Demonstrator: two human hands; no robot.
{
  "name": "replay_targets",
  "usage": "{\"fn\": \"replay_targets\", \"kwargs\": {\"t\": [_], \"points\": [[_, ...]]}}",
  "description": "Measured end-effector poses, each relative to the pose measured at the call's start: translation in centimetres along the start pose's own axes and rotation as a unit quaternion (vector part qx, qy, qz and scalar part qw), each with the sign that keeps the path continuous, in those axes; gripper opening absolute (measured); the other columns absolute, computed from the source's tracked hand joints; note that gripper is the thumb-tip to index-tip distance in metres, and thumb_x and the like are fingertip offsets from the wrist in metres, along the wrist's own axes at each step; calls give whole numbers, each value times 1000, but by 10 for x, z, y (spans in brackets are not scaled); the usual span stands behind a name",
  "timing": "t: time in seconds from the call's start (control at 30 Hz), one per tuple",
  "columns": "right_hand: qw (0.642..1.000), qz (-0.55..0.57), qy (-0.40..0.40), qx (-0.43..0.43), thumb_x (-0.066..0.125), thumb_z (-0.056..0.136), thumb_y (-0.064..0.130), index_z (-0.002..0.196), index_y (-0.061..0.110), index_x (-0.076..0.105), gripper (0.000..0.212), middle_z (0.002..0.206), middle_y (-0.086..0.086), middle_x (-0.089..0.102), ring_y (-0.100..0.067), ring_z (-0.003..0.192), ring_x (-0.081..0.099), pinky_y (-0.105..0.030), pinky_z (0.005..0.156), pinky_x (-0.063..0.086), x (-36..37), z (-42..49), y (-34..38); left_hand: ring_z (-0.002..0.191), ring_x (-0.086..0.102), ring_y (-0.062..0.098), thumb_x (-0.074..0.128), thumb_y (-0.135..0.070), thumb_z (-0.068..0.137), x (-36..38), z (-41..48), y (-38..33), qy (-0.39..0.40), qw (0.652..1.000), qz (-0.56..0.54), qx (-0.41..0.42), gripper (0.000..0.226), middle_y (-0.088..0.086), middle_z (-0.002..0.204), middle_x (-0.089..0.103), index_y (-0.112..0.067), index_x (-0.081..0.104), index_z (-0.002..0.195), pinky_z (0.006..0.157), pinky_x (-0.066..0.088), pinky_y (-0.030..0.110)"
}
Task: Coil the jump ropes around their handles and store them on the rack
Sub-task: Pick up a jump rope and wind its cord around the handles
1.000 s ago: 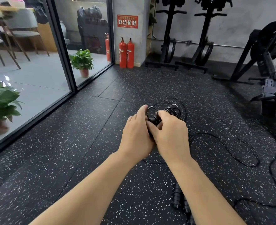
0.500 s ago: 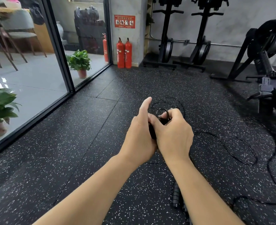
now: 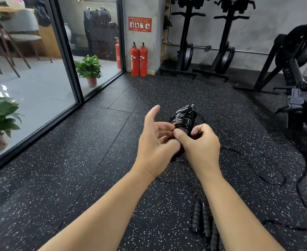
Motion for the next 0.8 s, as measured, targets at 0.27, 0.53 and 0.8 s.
{"fn": "replay_targets", "kwargs": {"t": [0.27,0.53,0.8], "points": [[993,-62,58,-85,78,71,36,72,22,46,35,58,11,50,-3,52,45,-19,51,33,20,-18,25,55,59,16,58,-25,89,2,-2,43,68,932,-160,-319,16,3,69,63,-13,65,80,51,47,22],[984,16,61,-165,75,80,39,108,25,54,39,83,12,62,-6,76,60,-26,70,51,19,-33,47,83,59,26,59,-24,81,-5,7,34,64,933,-224,-274,31,20,103,60,-6,64,106,74,49,35],[951,-105,-46,-289,53,92,48,119,10,65,48,94,6,54,-2,77,50,-6,66,40,6,-38,57,66,58,21,51,-19,94,-12,9,29,32,949,-202,-238,17,12,81,63,-6,63,93,62,46,31]]}}
Point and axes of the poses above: each hand's wrist, its own z-axis towards the middle knuckle, its own x-axis out of the palm, y = z × x, the point moved 8 cm from there along z, towards the middle knuckle
